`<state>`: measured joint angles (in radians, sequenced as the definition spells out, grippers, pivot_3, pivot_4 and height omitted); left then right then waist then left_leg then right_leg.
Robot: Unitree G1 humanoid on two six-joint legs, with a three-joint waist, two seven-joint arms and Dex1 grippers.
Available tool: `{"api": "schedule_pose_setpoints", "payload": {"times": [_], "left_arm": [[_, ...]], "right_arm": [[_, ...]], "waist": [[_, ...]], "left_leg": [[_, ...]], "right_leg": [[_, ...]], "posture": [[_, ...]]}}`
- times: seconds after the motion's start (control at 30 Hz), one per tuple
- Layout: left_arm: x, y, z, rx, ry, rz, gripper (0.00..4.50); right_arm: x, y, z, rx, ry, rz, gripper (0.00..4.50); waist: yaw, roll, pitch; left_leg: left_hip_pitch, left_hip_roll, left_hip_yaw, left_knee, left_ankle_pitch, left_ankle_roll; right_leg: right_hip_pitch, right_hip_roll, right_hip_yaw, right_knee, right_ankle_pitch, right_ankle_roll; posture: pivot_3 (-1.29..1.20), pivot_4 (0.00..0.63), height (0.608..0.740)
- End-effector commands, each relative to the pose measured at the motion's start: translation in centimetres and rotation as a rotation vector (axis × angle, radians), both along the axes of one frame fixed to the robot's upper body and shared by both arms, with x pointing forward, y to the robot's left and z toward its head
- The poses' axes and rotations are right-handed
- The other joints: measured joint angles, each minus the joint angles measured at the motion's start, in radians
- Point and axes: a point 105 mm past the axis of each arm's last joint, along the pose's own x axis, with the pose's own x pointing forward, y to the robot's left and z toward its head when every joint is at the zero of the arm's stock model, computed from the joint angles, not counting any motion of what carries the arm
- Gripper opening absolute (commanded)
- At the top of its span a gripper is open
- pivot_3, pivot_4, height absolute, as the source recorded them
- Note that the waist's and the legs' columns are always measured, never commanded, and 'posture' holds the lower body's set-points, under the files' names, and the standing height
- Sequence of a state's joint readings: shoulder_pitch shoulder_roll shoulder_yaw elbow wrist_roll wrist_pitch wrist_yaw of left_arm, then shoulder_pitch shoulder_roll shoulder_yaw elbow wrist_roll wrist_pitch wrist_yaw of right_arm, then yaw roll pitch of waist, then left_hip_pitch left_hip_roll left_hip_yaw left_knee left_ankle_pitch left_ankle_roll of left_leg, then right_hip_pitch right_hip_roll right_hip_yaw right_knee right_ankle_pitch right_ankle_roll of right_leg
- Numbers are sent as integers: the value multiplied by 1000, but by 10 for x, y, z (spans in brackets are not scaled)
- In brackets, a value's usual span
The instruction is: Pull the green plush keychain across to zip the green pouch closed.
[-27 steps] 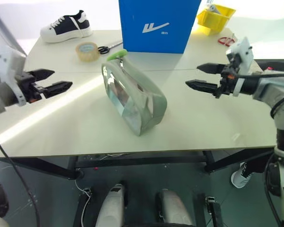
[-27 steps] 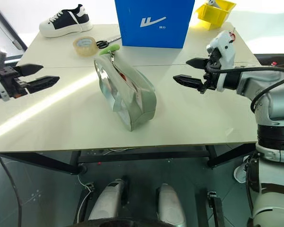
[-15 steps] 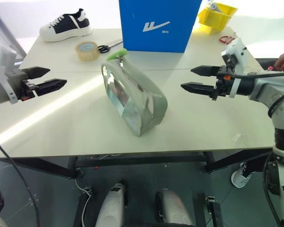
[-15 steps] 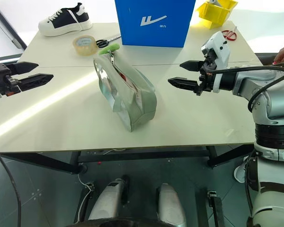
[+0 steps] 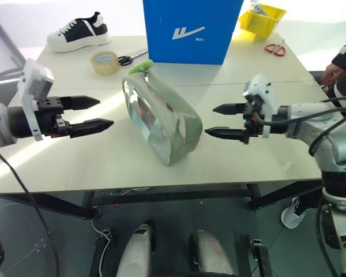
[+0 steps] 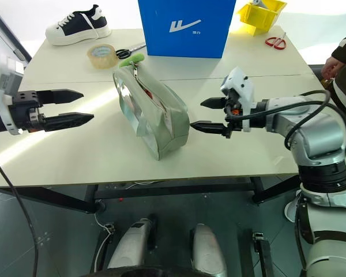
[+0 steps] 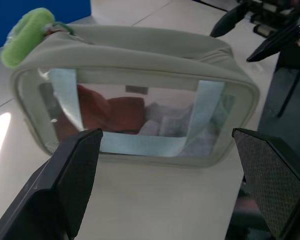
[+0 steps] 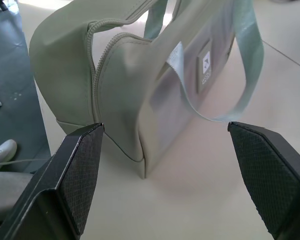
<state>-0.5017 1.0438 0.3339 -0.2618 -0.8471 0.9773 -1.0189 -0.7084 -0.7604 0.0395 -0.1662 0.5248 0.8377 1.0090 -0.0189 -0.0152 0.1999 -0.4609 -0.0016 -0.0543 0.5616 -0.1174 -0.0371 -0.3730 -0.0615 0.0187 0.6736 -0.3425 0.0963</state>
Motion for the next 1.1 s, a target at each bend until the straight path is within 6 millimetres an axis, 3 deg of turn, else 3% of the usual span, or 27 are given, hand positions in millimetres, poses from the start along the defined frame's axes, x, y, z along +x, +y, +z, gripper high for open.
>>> {"api": "schedule_pose_setpoints", "payload": {"times": [0.03, 0.13, 0.23, 0.43, 0.47, 0.6, 0.7, 0.77, 0.9, 1.0, 1.1], "left_arm": [[-12, -11, 17, -9, -43, -52, 4425], [-13, -13, 20, -1, -49, -57, 4425], [-11, -8, 19, -3, -52, -22, 4500], [-9, -3, 16, 2, -53, 9, 4500], [-9, -2, 15, 4, -52, 15, 4500], [-8, 1, 14, 0, -53, 28, 4500], [-7, 1, 13, -2, -53, 31, 4500], [-6, 1, 12, -1, -53, 29, 4500], [-4, -1, 11, -3, -56, 26, 4500], [-4, 0, 12, -2, -60, 28, 4500], [-5, 1, 14, -11, -64, 37, 4500]], "right_arm": [[1, 7, 8, -4, -53, 12, 4115], [2, 11, 4, 0, -46, 23, 4115], [11, 10, -1, -8, -55, -11, 3302], [30, -3, 4, -51, -125, -66, 227], [36, -8, 6, -74, -156, -94, 42], [69, -34, 29, -183, -351, -256, 42], [82, -43, 41, -218, -424, -306, 42], [84, -42, 37, -198, -385, -299, 42], [85, -44, 2, -251, -303, -275, 42], [83, -52, 4, -238, -287, -279, 1017], [88, -76, 16, -285, -327, -365, 2519]], "waist": [[1, 0, 0], [1, 0, 0], [1, 0, 0], [0, 0, 0], [-1, 0, 0], [-1, 0, 0], [4, 0, 0], [6, 0, 0], [2, 0, 0], [-1, 0, 0], [0, 0, 0]], "left_leg": [[0, 0, 0, 0, 0, 0], [0, 0, 0, 2, 0, 0], [0, 0, 1, 2, 0, 0], [0, 0, 2, 5, 0, 0], [0, 0, 2, 6, 0, 0], [1, 1, 2, 10, 0, 0], [-1, 0, 2, 11, 0, 0], [-1, 0, 3, 11, 0, -1], [-1, 0, 3, 11, 0, -1], [0, 0, 2, 12, 0, 0], [0, 0, 3, 12, 0, 0]], "right_leg": [[0, 0, 0, 0, 0, 0], [1, 0, 0, 1, 0, 0], [1, 0, 0, 1, 0, 0], [0, 1, 0, 5, 0, 0], [0, 1, 0, 6, 0, 0], [1, 2, 0, 8, 0, 0], [0, 1, 0, 8, 0, 0], [0, 1, 0, 7, 0, 0], [1, 1, 0, 8, 0, 0], [2, 1, 0, 9, 0, 0], [1, 1, 0, 9, 0, 0]], "posture": [[0, 150, 740], [0, 150, 740], [0, 150, 740], [0, 150, 740], [0, 150, 740], [0, 150, 740], [0, 150, 740], [0, 150, 740], [0, 150, 740], [0, 150, 740], [0, 150, 740]]}}
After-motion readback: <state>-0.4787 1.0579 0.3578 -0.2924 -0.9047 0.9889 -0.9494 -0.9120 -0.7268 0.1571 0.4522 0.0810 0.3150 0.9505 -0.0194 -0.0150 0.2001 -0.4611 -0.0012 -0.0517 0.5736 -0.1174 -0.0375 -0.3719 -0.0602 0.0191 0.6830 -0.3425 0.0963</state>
